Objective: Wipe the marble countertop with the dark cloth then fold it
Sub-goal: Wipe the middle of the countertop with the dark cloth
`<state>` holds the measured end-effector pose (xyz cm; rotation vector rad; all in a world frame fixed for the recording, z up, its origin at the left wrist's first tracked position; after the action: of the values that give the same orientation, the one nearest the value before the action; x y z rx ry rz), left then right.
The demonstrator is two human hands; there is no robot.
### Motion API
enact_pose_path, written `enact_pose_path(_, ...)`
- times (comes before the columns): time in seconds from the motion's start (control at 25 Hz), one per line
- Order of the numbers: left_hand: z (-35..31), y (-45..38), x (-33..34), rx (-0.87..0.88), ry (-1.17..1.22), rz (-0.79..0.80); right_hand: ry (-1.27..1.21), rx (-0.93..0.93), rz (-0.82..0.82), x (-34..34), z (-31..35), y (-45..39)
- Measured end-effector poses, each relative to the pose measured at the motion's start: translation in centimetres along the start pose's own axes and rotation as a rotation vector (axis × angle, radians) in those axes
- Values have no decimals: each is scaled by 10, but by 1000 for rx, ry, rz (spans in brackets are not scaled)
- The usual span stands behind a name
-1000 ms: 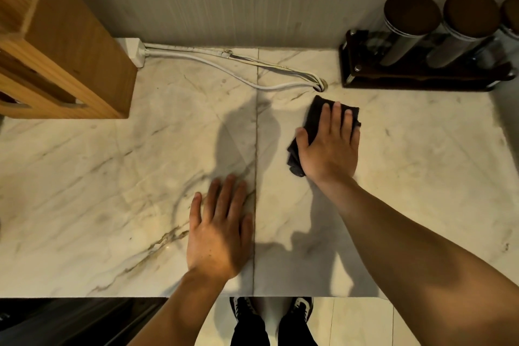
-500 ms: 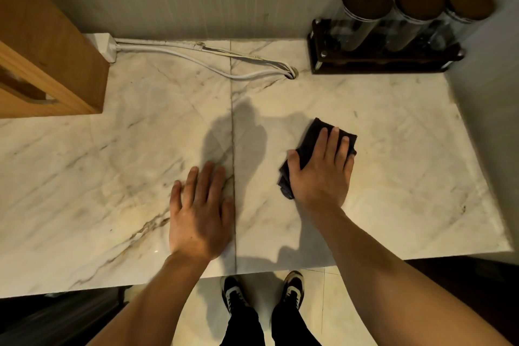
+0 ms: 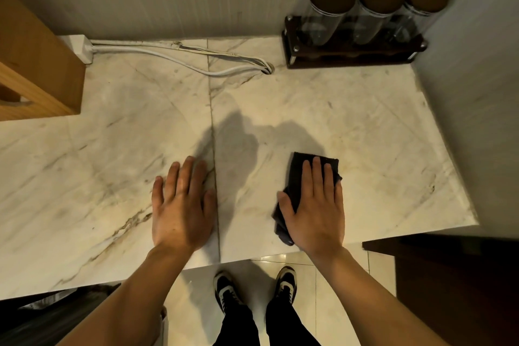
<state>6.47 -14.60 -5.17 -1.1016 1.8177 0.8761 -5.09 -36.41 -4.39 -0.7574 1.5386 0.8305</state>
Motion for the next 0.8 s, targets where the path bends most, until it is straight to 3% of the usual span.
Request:
enact_pose_path(0.52, -8, 3, -2, 52, -12, -17, 157, -745, -1, 3, -43, 5)
enact_pose_path(0.64, -17, 1, -6, 45, 10, -35, 178, -838, -19, 2, -48, -3)
enact_pose_path(0.8, -57, -10, 4, 199, 2, -2, 180, -884, -30, 1, -51, -16)
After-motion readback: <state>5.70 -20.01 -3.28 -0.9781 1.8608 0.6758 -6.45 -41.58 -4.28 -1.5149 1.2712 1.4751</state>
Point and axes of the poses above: each hand's wrist, its own y-axis away from the middle knuckle, its own x-axis out of the palm, z = x × y, the point moved 8 cm from there along -y, towards the middle knuckle, and after that the axes turned 13 degrees about y, right-handed, at the moved point
